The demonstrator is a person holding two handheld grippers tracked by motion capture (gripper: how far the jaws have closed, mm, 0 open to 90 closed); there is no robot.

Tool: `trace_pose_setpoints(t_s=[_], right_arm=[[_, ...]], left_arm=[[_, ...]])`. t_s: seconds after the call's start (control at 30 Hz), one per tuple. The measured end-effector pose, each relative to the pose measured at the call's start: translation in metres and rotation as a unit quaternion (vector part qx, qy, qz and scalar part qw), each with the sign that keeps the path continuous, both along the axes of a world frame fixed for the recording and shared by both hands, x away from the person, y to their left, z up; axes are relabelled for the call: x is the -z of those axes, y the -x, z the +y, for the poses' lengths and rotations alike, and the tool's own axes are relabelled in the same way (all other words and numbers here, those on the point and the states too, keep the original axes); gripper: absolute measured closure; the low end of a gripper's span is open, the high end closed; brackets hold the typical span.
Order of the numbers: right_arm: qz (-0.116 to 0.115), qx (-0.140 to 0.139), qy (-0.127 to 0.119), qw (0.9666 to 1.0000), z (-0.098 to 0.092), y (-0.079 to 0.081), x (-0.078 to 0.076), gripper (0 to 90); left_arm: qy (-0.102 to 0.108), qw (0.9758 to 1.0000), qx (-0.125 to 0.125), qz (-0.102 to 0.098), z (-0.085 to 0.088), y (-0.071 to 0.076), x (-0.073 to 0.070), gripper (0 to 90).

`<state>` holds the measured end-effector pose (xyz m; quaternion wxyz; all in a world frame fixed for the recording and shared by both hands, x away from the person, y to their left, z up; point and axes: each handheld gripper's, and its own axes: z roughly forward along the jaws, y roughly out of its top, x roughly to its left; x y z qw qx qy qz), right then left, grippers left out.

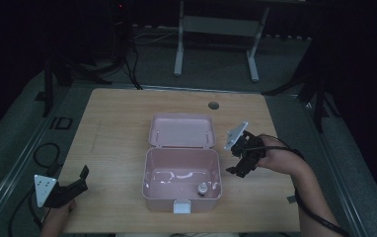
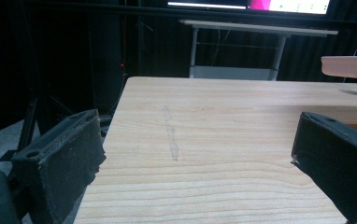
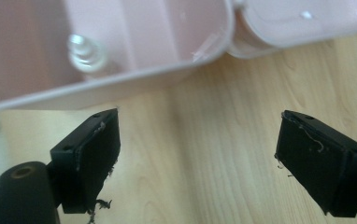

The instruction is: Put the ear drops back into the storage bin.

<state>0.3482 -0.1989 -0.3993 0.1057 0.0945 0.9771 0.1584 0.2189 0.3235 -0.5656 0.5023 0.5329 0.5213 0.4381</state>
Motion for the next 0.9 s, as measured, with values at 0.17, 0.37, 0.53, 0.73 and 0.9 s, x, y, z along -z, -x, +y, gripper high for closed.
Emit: trace_pose_setpoints(t_s=[0.17,0.37,0.53,0.73,0.9], right_arm=[[-0.006,0.018,-0.014,0.9997,-0.011,-0.003,0.013,13.4],[-0.003,0.045,-0.038,0.9982,-0.03,-0.003,0.049,13.5],[-0.003,0.069,-0.061,0.9958,-0.041,-0.002,0.066,13.5],[-0.014,0.102,-0.096,0.9901,-0.054,-0.002,0.083,13.5],[-0.034,0.157,-0.152,0.9753,-0.071,0.0,0.099,13.5]], left_arm=[[0.0,1.0,0.0,0.0,0.0,0.0,0.0,2.4],[0.0,1.0,0.0,0.0,0.0,0.0,0.0,2.4],[0.0,1.0,0.0,0.0,0.0,0.0,0.0,2.4],[0.0,1.0,0.001,0.0,0.0,0.0,0.0,2.4],[0.001,1.0,0.0,-0.001,0.0,0.0,0.0,2.4]])
